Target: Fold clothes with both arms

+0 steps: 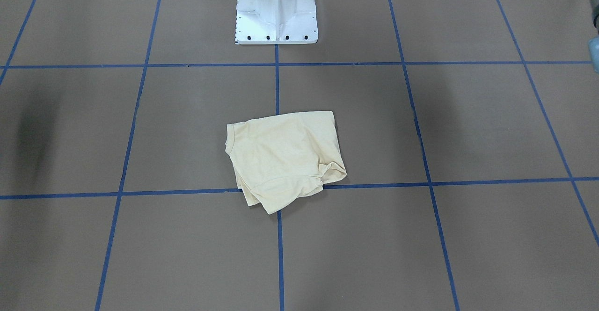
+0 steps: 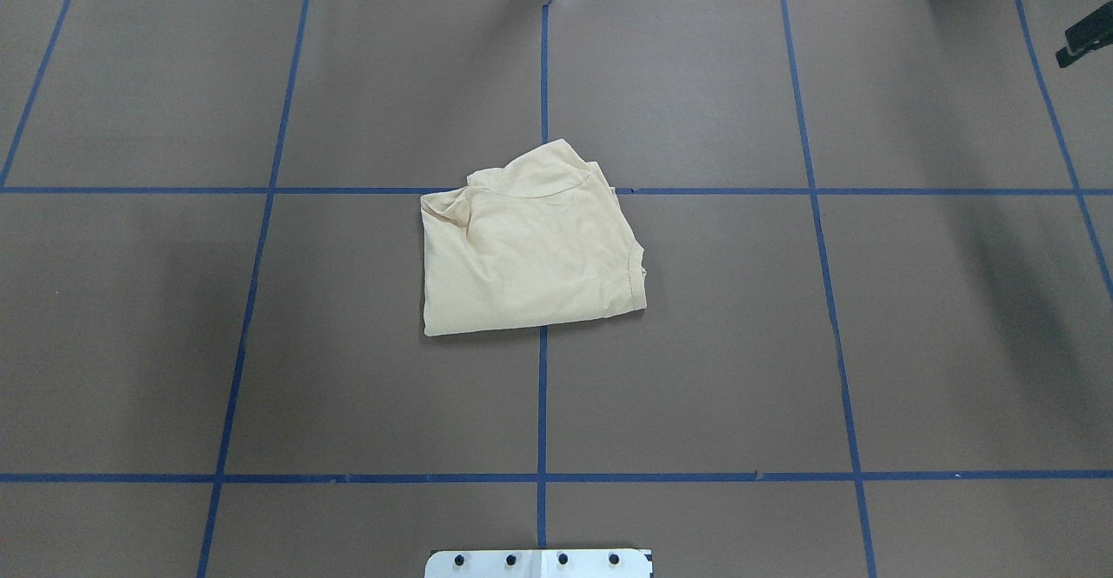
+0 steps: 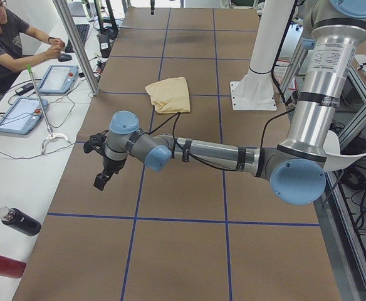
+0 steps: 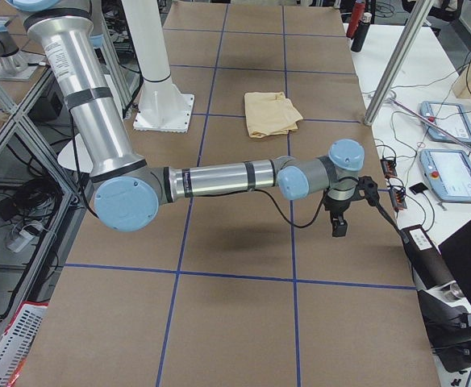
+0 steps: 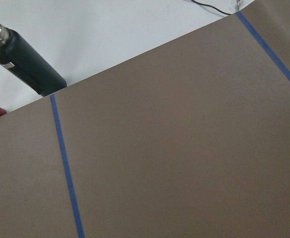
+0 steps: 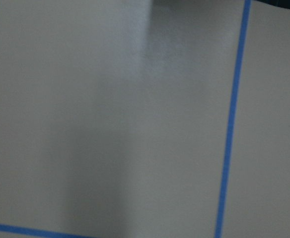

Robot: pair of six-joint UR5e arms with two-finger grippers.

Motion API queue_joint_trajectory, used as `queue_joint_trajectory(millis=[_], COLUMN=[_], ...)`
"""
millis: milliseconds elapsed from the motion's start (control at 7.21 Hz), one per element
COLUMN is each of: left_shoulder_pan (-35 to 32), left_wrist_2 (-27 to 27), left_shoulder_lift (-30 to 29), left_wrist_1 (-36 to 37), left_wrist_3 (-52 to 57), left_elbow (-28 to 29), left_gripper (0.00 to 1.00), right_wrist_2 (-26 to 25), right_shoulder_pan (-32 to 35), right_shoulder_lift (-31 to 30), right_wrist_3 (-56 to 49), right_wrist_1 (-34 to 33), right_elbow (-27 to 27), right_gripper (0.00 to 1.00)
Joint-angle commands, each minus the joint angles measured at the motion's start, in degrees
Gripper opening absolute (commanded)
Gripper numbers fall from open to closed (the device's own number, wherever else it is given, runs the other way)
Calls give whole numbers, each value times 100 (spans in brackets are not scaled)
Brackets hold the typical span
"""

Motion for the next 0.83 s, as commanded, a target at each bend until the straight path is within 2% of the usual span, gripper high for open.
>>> queue_joint_trajectory(millis=[0, 139, 277, 416, 555, 693], left_shoulder_pan=[-587, -589, -598, -572, -563, -554], left_wrist_2=[-39, -48, -422, -1139, -1547, -1568], left_shoulder_lift=[11, 29, 212, 684, 888, 917], left_wrist_1=[1093, 1609, 2189, 2369, 2396, 2414], left_wrist_3=[883, 1208, 1238, 1177, 1142, 1019], left_elbow=[15, 15, -142, -387, -494, -556], left_gripper=[99, 99, 99, 99, 99, 99], right_wrist_2=[180, 172, 180, 241, 242, 251], right_shoulder_pan=[542, 613, 726, 736, 728, 719], right_shoulder_lift=[-640, -738, -765, -783, -792, -1070], right_wrist_3=[-1109, -1217, -1226, -1253, -1262, -1262], right_wrist_1=[-490, -702, -1078, -1569, -2166, -2207], right_elbow=[6, 41, 67, 302, 592, 873], right_gripper=[100, 100, 100, 100, 100, 100])
